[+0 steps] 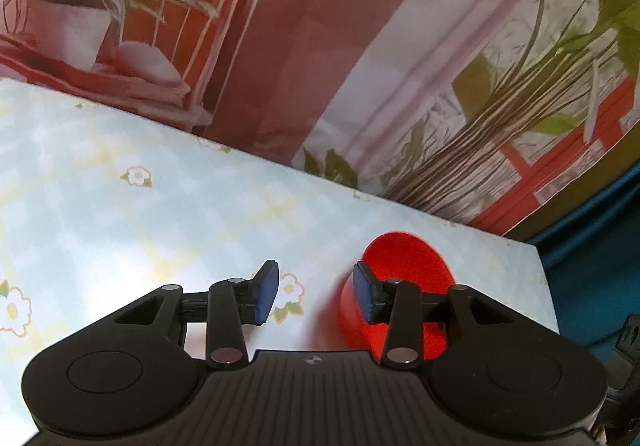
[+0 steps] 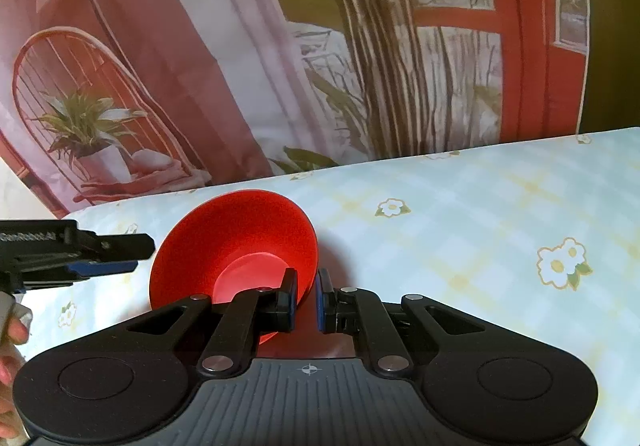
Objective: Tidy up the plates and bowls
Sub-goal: 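Lift the nested red bowls with the right gripper and carry toward the green plates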
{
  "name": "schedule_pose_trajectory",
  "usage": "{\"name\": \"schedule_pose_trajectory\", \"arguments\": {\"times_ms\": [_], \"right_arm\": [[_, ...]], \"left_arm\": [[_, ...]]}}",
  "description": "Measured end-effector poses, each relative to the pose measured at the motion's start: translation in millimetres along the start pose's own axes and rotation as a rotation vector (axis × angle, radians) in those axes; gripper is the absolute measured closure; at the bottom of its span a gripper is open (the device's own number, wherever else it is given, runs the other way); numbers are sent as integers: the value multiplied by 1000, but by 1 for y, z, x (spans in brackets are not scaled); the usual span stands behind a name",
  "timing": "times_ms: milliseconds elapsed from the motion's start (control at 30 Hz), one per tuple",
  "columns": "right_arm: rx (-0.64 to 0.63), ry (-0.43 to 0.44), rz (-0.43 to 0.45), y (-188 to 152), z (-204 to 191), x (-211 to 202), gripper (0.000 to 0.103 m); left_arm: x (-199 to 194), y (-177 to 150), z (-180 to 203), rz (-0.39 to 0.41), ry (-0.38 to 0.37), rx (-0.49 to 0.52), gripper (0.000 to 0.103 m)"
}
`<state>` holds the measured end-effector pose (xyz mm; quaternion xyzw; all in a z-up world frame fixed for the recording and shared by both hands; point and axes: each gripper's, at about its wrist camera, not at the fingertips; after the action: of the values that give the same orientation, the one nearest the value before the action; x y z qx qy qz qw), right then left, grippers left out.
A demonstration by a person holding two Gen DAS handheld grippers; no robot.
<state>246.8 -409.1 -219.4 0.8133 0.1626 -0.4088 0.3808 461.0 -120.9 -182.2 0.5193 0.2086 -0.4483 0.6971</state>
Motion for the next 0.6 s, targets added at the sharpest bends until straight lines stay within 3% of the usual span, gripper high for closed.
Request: {"name": "schedule_pose_trajectory", "arguments": {"times_ms": [200, 500, 567, 600], "right_arm": [[-12, 6, 3, 1, -5, -1, 95], [-9, 9, 6, 0, -3, -1, 95], [-8, 12, 7, 0, -2, -1, 95], [-8, 13, 8, 0, -2, -1, 95]], "left_arm": [[1, -2, 11, -4, -42, 26, 60], [19, -17, 21, -44, 6, 65, 63], [19, -18, 22, -37, 33, 81, 74], [19, -18, 22, -32, 49, 92, 85]]}}
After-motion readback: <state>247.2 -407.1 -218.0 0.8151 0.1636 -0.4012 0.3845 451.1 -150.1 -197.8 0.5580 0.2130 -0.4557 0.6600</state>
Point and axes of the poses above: each gripper's, at about its wrist camera, not at the fingertips, and x roughly the way its jaws point, z to its right, y to its top, and after that the axes turned 3 degrees about y, right-handed
